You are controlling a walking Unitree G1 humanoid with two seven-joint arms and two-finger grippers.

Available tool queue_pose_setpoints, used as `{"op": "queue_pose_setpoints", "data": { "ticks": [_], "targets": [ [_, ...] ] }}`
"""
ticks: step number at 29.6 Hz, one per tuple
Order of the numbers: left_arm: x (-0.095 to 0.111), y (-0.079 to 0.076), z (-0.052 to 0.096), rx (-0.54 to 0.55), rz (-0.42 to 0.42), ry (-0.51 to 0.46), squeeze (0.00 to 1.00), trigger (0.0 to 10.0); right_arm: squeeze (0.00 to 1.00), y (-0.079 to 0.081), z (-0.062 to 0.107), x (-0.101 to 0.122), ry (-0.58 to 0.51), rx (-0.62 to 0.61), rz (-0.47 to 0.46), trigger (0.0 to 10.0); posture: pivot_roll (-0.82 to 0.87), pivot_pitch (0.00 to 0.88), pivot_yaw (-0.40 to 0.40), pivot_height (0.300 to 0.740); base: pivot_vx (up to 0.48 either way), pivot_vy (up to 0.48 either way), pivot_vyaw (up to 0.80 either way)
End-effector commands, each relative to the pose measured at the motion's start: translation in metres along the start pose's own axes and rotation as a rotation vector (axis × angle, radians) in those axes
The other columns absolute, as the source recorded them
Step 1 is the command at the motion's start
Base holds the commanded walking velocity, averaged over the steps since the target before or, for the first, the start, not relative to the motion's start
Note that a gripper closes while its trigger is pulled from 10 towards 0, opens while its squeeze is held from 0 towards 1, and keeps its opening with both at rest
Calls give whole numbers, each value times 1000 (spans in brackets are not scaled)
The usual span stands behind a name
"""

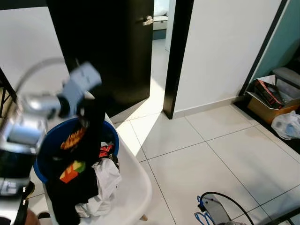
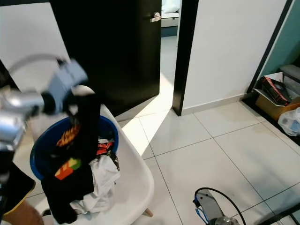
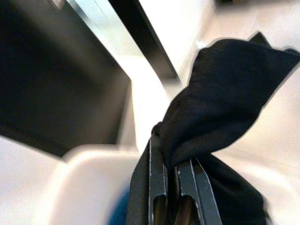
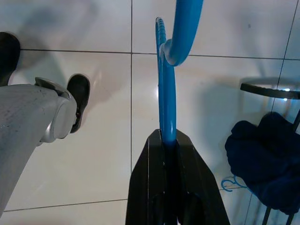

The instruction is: Hang hanger

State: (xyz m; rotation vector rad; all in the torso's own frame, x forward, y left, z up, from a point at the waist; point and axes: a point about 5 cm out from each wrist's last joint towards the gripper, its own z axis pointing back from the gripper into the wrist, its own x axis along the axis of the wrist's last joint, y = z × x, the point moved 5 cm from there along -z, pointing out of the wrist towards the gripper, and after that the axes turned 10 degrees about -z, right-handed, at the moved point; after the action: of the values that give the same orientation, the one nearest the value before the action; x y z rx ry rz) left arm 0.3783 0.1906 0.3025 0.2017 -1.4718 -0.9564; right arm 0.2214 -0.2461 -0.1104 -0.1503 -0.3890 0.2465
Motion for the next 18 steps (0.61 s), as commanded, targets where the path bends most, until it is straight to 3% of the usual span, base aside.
{"op": "queue_pose_setpoints", "data": {
  "ticks": [1, 3, 6, 7, 8, 9, 10, 13, 14, 15, 16, 17, 18],
  "targets": [
    [6, 6, 1, 39, 30, -46, 0, 1647, 0, 1, 0, 0, 1, -1, 8, 10000, -36, 0, -25, 740, 0, 0, 0],
    [18, 24, 5, 129, 67, -102, 0, 941, 0, 1, 0, 0, 0, -1, 7, 10000, -36, 0, -26, 740, 0, 0, 0],
    [18, 24, 5, 129, 67, -102, 0, 941, 0, 1, 0, 0, 0, -1, 7, 10000, -36, 0, -26, 740, 0, 0, 0],
    [22, 34, 7, 183, 78, -121, 0, 1294, 0, 1, 0, 0, -1, -1, 7, 10000, -36, 0, -26, 740, 0, 0, 0],
    [22, 34, 7, 183, 78, -121, 0, 1294, 0, 1, 0, 0, -1, -1, 7, 10000, -36, 0, -26, 740, 0, 0, 0],
    [25, 50, 13, 272, 96, -141, 0, 941, 0, 1, 0, 0, -1, -1, 7, 10000, -36, 0, -27, 740, 0, 0, 0],
    [26, 65, 19, 354, 107, -150, 0, 1882, 0, 1, 0, 0, -1, -1, 7, 10000, -35, 0, -27, 740, 0, 0, 0],
    [25, 71, 21, 383, 120, -149, 0, 2078, 0, 1, 0, 0, -1, -1, 7, 10000, -33, 0, -28, 740, 0, 0, 0],
    [25, 71, 21, 383, 120, -149, 0, 2078, 0, 1, 0, 0, -1, -1, 7, 10000, -33, 0, -28, 740, 0, 0, 0],
    [24, 68, 20, 372, 111, -140, 0, 3451, 0, 1, 0, 1, -1, -1, 8, 10000, -34, 0, -27, 740, 0, 0, 0],
    [23, 54, 14, 297, 95, -127, 0, 3490, 0, 1, 0, 0, 0, -1, 9, 10000, -34, 0, -27, 740, 0, 0, 0],
    [23, 54, 14, 297, 95, -127, 0, 3490, 0, 1, 0, 0, 0, -1, 9, 10000, -34, 0, -27, 740, 0, 0, 0],
    [21, 35, 8, 204, 93, -115, 0, 3686, 0, 1, 0, 0, 0, -1, 9, 10000, -36, 0, -26, 740, 0, 0, 0]
  ]
}}
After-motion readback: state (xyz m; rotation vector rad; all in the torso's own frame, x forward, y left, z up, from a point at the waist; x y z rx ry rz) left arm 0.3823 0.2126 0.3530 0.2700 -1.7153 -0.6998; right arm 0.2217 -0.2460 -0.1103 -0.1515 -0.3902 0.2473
